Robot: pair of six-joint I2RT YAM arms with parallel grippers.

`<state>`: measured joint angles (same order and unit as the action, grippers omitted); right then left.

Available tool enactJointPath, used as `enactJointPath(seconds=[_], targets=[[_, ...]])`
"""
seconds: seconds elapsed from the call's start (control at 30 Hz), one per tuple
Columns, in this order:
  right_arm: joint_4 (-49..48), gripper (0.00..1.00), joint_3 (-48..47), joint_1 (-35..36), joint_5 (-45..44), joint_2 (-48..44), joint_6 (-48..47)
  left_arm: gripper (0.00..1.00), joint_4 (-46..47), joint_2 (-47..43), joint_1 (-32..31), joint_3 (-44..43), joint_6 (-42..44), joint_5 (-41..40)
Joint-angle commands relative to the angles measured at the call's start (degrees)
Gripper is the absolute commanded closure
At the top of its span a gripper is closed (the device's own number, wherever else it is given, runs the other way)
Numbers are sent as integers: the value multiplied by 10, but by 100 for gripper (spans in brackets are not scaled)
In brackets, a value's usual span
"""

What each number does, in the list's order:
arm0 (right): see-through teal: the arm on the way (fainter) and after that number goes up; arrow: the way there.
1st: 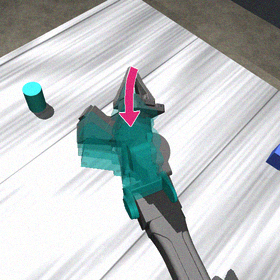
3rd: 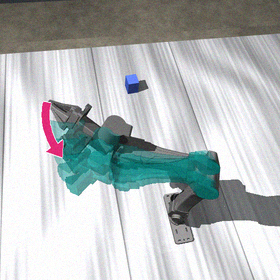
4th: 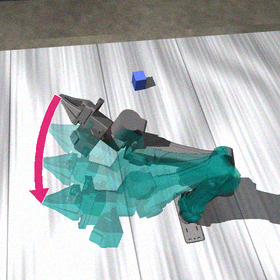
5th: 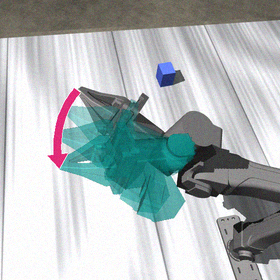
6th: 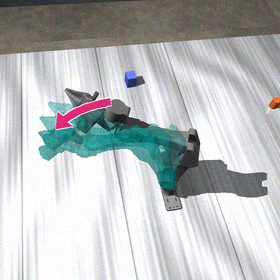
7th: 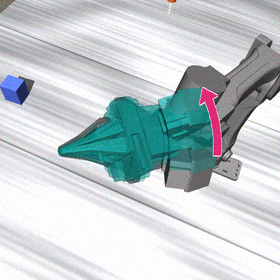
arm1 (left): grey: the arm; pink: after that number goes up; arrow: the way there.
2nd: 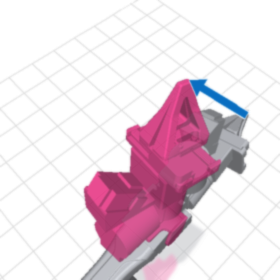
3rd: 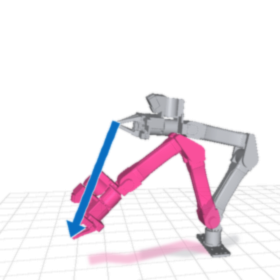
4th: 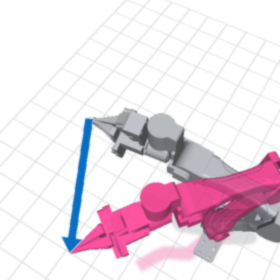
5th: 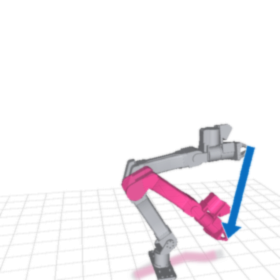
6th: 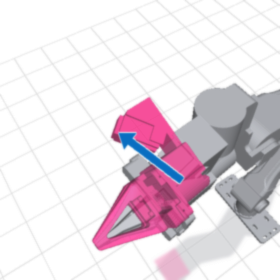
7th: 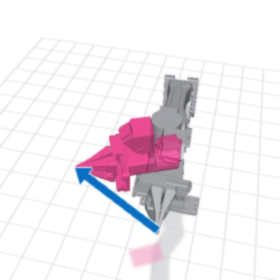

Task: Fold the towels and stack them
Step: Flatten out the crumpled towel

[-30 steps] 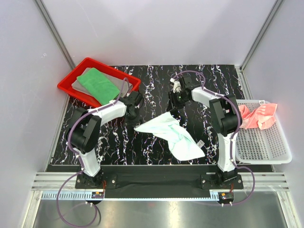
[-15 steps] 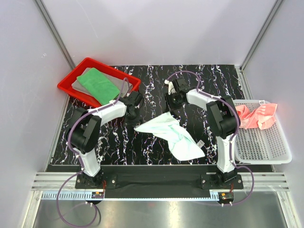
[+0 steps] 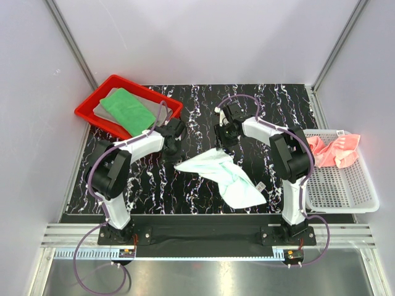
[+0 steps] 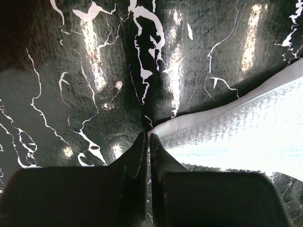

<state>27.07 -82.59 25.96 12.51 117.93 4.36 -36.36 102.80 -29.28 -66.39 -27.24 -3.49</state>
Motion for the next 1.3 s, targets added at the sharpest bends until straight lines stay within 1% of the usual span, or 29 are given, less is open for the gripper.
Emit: enactJointPath(seconds=[0.0, 0.13, 0.3, 0.5, 0.63, 0.77, 0.87, 0.9, 0.97, 1.03, 1.07, 1.17, 1.23, 1.27], targets=[[57, 53, 10, 6, -28, -13, 2, 100, 7, -28, 3, -10, 3, -13], [55, 52, 1, 6, -17, -17, 0, 100, 8, -27, 3, -9, 3, -13], [42, 53, -5, 12, -24, 19, -2, 100, 8, -26, 3, -10, 2, -11], [49, 56, -5, 44, -78, 33, -4, 100, 10, -26, 3, -15, 1, -12], [59, 58, -3, 45, -98, 39, 8, 100, 8, -21, 3, -21, 2, -9], [62, 68, -6, 46, -113, 52, 14, 100, 9, -23, 3, -22, 1, -10], [55, 88, -4, 45, -122, 54, 21, 100, 13, -23, 3, -21, 1, -6], [52, 100, -6, 46, -121, 52, 21, 100, 15, -23, 3, -22, 2, -5], [49, 100, -11, 45, -137, 47, 26, 100, 23, -26, 3, -27, 7, 9], [46, 100, -15, 45, -158, 21, 38, 100, 41, -34, 3, -35, 26, 29], [44, 100, -16, 45, -165, 6, 43, 100, 45, -39, 3, -49, 32, 56], [42, 100, -11, 45, -183, -87, 57, 100, 41, -68, 2, -88, 44, 74], [52, 100, -9, 45, -195, -126, 64, 100, 29, -91, 1, -115, 55, 81], [56, 100, -8, 45, -214, -146, 71, 100, 20, -98, 0, -148, 61, 85]])
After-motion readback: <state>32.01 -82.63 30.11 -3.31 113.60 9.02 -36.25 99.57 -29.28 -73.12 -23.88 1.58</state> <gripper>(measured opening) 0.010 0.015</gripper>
